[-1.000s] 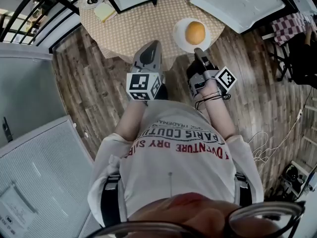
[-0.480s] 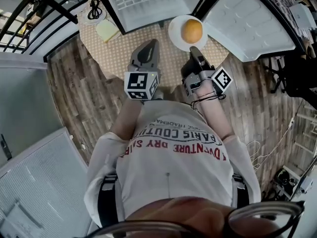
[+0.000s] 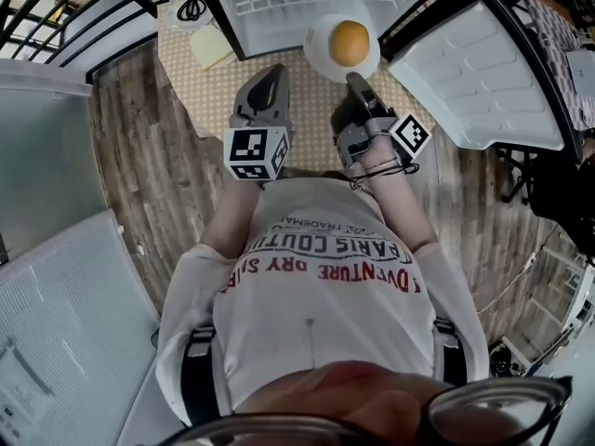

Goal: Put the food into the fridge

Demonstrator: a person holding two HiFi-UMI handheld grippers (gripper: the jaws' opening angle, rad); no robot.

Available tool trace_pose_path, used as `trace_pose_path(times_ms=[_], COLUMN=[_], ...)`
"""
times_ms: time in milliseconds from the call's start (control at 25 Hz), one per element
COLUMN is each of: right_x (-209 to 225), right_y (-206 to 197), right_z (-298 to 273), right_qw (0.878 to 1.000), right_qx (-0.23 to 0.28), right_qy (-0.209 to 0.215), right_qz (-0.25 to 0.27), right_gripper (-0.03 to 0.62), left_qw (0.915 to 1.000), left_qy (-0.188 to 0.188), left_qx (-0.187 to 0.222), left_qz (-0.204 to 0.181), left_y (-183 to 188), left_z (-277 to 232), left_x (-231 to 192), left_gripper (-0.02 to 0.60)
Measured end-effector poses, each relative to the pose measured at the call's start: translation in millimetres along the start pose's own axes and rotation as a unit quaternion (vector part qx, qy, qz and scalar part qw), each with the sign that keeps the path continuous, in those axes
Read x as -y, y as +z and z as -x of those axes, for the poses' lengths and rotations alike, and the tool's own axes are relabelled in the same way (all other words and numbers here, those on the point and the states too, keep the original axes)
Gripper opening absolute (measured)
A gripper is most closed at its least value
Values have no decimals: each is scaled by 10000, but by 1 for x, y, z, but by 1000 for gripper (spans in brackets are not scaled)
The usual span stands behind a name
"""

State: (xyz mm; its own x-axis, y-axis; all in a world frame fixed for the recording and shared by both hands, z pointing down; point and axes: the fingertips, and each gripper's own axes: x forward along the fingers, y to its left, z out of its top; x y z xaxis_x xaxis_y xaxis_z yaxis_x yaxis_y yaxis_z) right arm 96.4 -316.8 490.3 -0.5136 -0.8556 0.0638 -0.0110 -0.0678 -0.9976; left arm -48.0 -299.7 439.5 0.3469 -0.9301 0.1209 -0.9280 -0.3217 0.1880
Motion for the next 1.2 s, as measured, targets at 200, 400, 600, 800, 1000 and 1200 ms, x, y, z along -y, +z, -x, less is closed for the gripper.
trace_pose_path(times_ms=[200, 400, 600, 800, 1000, 1200], right_x=[-9, -12, -13, -9, -8, -5], right_y=[11, 24, 37, 45, 50, 55], right_z=[-31, -62, -89, -113, -135, -148], right_qw=[9991, 9982, 9980, 9975, 9973, 9972], right_qx=[-378, -560, -596, -616, -600, -602], right_qy=[17, -52, -104, -276, -399, -417], right_qz=[169, 189, 199, 187, 160, 146], right_gripper=[35, 35, 35, 35, 35, 35], left_qw=[9992, 9978, 9963, 9944, 9929, 9925], left_qy=[393, 669, 858, 1059, 1186, 1190], left_qx=[59, 49, -4, -14, -74, -149], left_qz=[52, 13, 28, 54, 92, 258], left_y=[6, 8, 8, 9, 5, -6], left_z=[-12, -23, -33, -39, -40, -45], left_x=[-8, -12, -19, -29, -36, -39], left_gripper=[28, 28, 28, 28, 28, 28])
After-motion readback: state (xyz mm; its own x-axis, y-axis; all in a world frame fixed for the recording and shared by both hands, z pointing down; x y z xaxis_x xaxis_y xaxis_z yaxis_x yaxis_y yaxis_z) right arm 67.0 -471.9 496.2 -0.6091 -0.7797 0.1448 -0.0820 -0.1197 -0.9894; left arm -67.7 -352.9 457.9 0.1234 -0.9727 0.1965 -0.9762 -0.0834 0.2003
